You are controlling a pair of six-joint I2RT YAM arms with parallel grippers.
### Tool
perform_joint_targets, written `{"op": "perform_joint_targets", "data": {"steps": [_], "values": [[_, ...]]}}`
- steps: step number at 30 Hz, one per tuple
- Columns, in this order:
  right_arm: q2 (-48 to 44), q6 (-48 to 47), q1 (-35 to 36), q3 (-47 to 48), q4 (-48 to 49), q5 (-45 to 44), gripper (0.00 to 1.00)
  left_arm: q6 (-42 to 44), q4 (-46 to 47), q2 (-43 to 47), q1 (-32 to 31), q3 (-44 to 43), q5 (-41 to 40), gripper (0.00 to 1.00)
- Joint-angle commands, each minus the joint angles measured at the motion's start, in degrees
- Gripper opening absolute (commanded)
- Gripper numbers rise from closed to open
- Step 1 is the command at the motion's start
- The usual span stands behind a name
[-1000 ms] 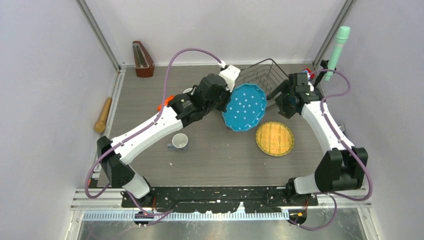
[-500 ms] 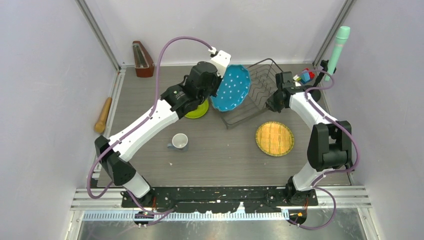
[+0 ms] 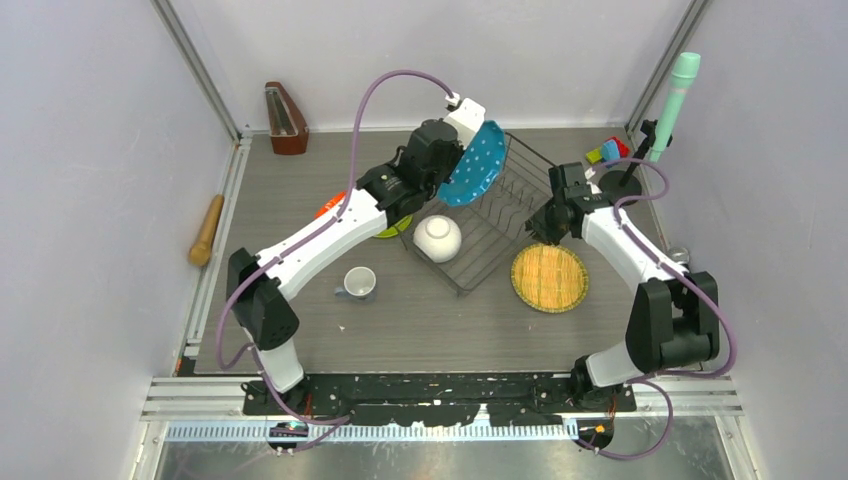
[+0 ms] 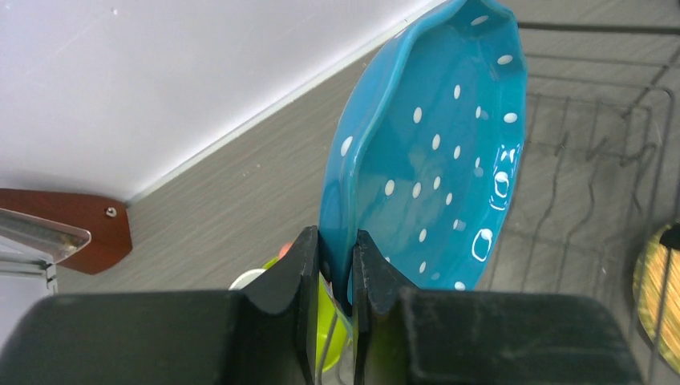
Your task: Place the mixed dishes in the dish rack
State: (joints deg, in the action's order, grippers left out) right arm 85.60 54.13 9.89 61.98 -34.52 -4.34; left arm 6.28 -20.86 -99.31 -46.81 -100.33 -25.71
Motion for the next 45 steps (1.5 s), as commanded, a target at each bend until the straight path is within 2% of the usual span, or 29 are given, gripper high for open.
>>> {"op": "perform_joint_targets", "data": {"steps": [1, 2, 4, 6, 11, 15, 21, 31, 34, 40, 45], "values": [[-6.3, 1.8, 1.1, -1.4, 0.2, -0.8, 0.42, 2.2, 19.2, -0.4, 0.0, -5.9, -6.1, 0.0], [-7.0, 2.1, 1.1, -1.8, 0.4, -1.4, 0.61, 2.8, 20.2, -1.1, -0.1, -6.1, -6.3, 0.0], [-7.4, 2.4, 1.2, -1.8, 0.7, -1.6, 0.72, 4.6, 22.9, -2.7, -0.3, -6.5, -7.0, 0.0], [-7.5, 1.7, 1.3, -0.6, -0.2, -2.3, 0.75, 8.3, 24.9, -5.1, -1.3, -7.9, -10.5, 0.0], [-9.3, -0.1, 1.2, 1.5, -2.2, -6.4, 0.76, 25.7, 34.9, -12.2, -5.3, -11.8, -20.9, 0.0], [-13.9, -0.3, 1.1, -0.3, -0.5, -10.8, 0.76, 33.0, 38.2, -16.6, -7.0, -15.0, -23.9, 0.0], [-17.8, 0.3, -0.3, -2.7, -0.5, -14.7, 0.76, 33.8, 36.3, -18.3, -8.4, -14.9, -23.7, 0.0], [-26.5, 2.6, -1.1, -8.7, 2.5, -18.0, 0.74, 37.0, 35.6, -25.3, -8.5, -19.8, -30.0, 0.0], [-26.9, 2.4, -1.4, -8.9, 2.6, -17.5, 0.74, 35.2, 33.8, -26.6, -8.5, -20.8, -30.9, 0.0], [-26.8, 2.2, -2.0, -9.2, 2.2, -16.9, 0.74, 26.1, 26.2, -25.2, -8.4, -19.4, -30.1, 0.0], [-26.9, 2.1, -2.4, -9.4, 2.1, -16.1, 0.74, 31.1, 32.7, -24.8, -8.4, -17.9, -32.0, 0.0]]}}
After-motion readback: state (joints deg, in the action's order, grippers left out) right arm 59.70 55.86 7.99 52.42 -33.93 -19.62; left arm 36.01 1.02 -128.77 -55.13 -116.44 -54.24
